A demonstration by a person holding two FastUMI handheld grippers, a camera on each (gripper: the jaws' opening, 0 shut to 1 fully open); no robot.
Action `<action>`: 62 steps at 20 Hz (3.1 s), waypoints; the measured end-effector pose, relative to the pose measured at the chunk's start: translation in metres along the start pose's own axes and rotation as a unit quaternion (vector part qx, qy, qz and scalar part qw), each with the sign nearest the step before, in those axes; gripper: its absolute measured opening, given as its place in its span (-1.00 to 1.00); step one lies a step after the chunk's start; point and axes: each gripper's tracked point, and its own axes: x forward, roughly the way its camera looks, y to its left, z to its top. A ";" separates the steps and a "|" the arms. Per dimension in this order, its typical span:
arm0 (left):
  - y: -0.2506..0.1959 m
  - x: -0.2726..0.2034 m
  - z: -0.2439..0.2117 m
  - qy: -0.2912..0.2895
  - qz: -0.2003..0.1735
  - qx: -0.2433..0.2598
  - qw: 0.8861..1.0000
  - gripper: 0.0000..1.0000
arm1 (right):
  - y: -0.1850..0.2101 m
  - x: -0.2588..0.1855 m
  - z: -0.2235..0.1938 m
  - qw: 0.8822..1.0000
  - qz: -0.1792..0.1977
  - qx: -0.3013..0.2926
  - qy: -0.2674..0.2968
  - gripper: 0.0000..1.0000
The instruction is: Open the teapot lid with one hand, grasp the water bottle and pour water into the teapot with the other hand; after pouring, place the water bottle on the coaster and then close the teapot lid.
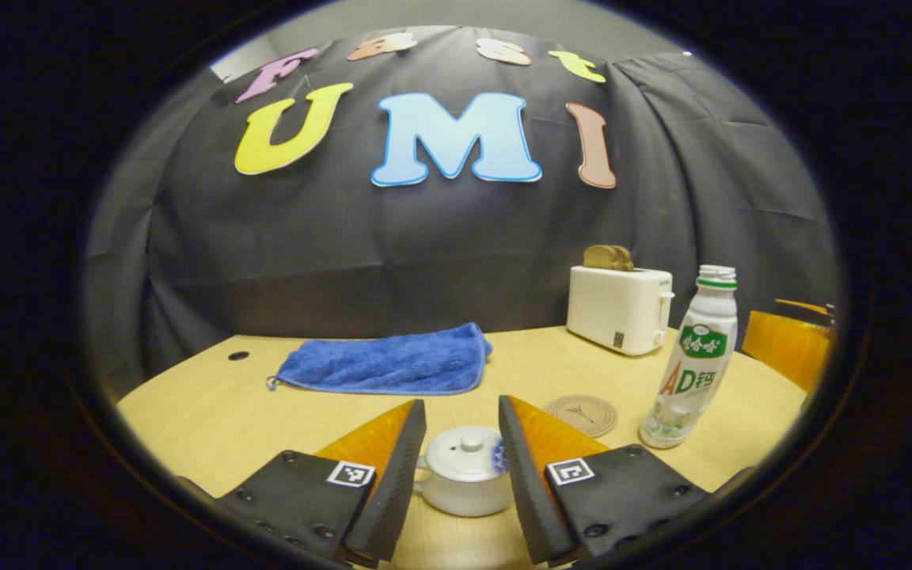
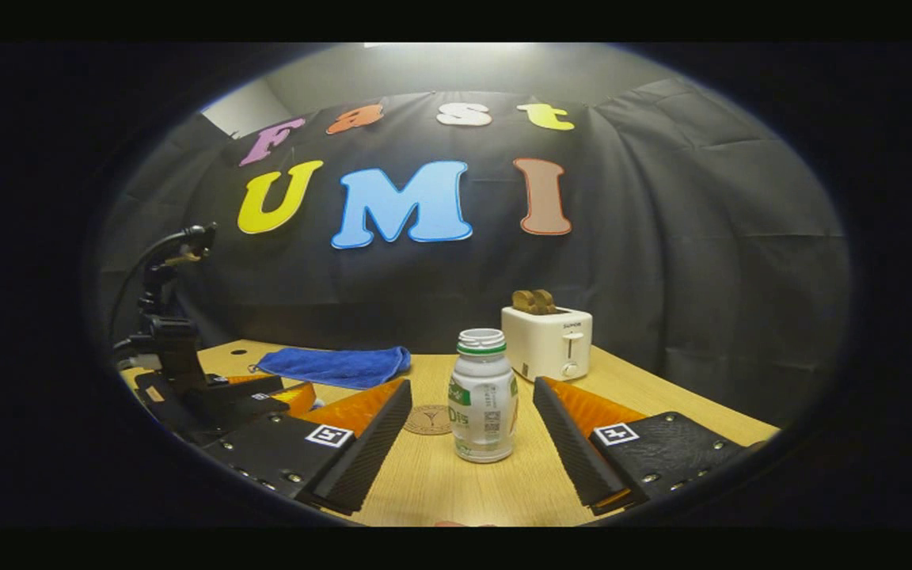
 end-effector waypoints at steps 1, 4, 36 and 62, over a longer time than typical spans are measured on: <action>-0.001 0.002 -0.005 0.006 0.000 0.001 1.000 0.38 | 0.000 0.000 -0.003 1.000 0.000 0.002 0.002 0.89; -0.001 0.005 -0.007 0.009 0.001 0.004 1.000 0.30 | -0.003 0.001 -0.008 1.000 -0.002 0.004 0.008 0.90; 0.032 -0.101 0.082 -0.070 -0.006 -0.003 0.998 -0.64 | 0.018 0.024 -0.042 0.998 0.025 0.000 0.054 0.90; 0.113 -0.142 0.034 -0.043 0.033 -0.045 0.997 -0.72 | -0.003 0.075 -0.066 0.995 -0.032 -0.047 0.087 0.60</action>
